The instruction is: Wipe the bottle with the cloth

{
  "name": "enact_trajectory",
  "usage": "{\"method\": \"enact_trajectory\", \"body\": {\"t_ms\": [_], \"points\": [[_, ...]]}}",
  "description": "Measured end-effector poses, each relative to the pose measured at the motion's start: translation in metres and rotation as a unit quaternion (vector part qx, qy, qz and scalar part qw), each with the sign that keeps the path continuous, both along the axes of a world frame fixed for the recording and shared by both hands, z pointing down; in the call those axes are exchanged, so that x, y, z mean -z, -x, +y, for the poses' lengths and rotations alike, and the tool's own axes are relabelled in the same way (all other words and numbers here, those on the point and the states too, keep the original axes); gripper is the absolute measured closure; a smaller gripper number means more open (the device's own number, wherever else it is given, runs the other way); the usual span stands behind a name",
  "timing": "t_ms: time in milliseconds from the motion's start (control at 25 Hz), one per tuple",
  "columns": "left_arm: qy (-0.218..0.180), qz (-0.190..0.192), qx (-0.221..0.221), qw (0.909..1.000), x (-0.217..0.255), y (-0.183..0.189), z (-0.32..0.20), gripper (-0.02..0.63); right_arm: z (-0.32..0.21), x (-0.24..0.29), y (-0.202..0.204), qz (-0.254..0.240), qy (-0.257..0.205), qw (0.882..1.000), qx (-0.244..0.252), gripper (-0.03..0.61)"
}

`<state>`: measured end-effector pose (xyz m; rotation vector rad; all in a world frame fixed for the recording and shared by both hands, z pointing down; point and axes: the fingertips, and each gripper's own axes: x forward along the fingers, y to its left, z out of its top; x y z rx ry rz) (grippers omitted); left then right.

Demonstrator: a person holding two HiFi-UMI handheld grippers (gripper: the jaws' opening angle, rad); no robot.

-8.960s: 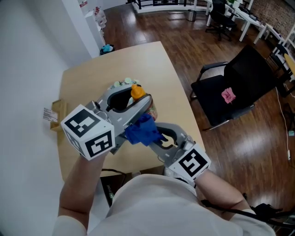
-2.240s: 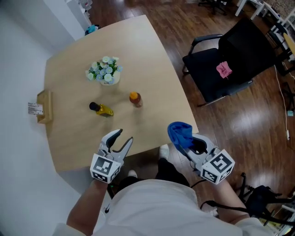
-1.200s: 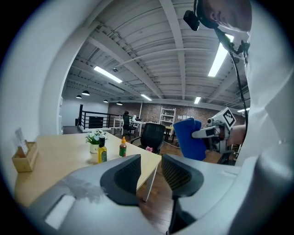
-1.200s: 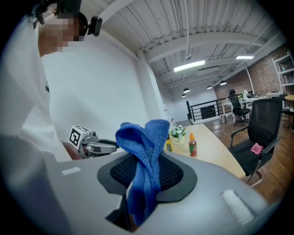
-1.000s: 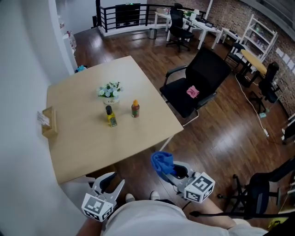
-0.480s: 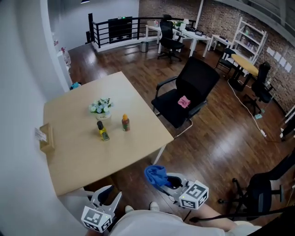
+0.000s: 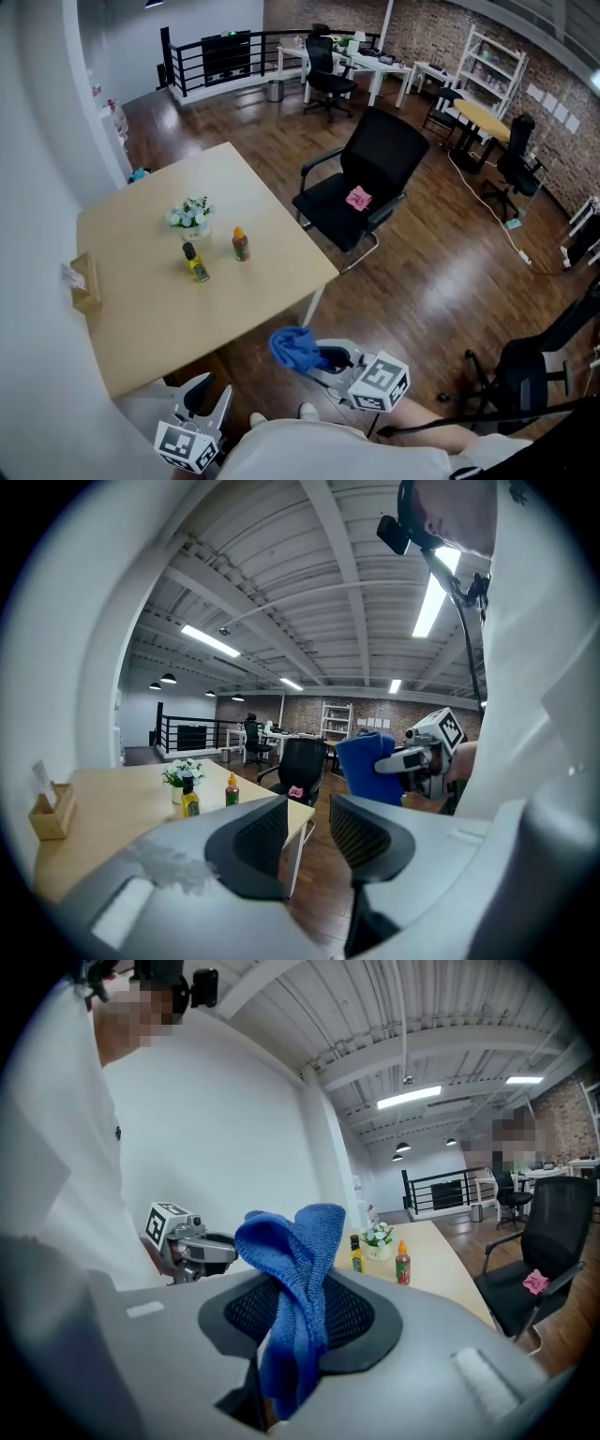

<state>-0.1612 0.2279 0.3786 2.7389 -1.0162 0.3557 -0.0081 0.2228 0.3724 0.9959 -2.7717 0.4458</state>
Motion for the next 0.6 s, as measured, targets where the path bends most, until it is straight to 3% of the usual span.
{"method": "enact_trajectory", "body": {"t_ms": [600], "points": [[0.003,0.002,0.012,0.9999,-0.004,0.011,0.016,0.465,0.014,0.001,0.007,0.011,-0.005,1.0,0.013,0.459]]}}
